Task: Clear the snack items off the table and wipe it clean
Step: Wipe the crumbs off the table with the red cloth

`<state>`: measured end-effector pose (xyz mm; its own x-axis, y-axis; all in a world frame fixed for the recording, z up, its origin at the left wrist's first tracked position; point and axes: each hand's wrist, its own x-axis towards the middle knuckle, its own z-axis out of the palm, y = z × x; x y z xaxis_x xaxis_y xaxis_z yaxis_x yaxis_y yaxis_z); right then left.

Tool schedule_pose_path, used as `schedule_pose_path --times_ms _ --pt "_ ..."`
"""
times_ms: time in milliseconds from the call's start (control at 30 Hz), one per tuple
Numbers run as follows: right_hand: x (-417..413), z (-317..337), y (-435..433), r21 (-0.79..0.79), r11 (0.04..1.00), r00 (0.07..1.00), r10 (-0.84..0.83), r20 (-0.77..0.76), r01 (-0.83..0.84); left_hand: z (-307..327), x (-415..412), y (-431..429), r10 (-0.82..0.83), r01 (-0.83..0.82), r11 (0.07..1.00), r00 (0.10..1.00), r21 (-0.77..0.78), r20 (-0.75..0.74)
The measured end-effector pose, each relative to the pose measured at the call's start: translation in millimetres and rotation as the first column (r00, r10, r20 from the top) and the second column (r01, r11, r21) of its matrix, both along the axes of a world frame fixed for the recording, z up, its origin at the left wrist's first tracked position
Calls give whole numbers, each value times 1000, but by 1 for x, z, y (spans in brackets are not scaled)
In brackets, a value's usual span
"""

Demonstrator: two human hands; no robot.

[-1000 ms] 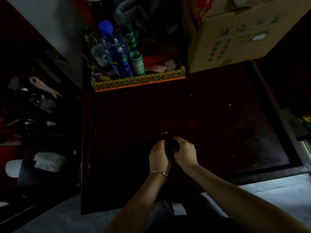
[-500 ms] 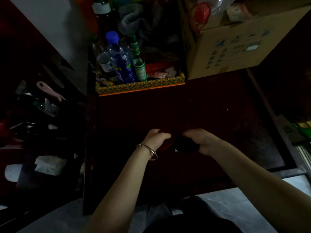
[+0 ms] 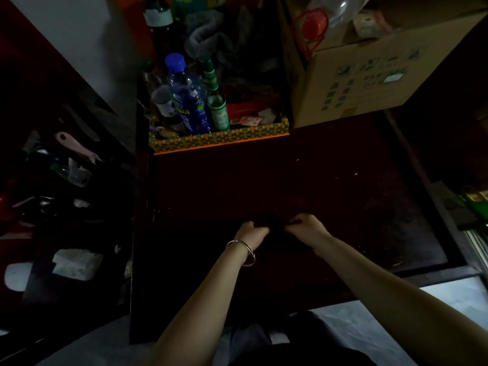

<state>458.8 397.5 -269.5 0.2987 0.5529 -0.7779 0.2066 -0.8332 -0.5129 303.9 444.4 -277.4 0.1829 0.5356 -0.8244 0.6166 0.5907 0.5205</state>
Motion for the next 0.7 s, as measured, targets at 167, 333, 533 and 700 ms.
schedule_pose_path --times_ms 167,333,533,700 --pt "-13 -12 -12 96 907 800 307 517 -410 -1 4 -15 -310 429 875 851 223 -424" --pt "-14 -12 -34 78 805 524 306 795 -588 -15 -3 -41 -148 586 586 757 560 -636" --pt "-18 -30 -52 147 756 451 212 867 -637 -32 -17 -60 -274 530 579 842 619 -465" --pt "-21 -39 -62 192 736 529 255 810 -649 -39 -22 -64 -318 540 519 841 662 -438"
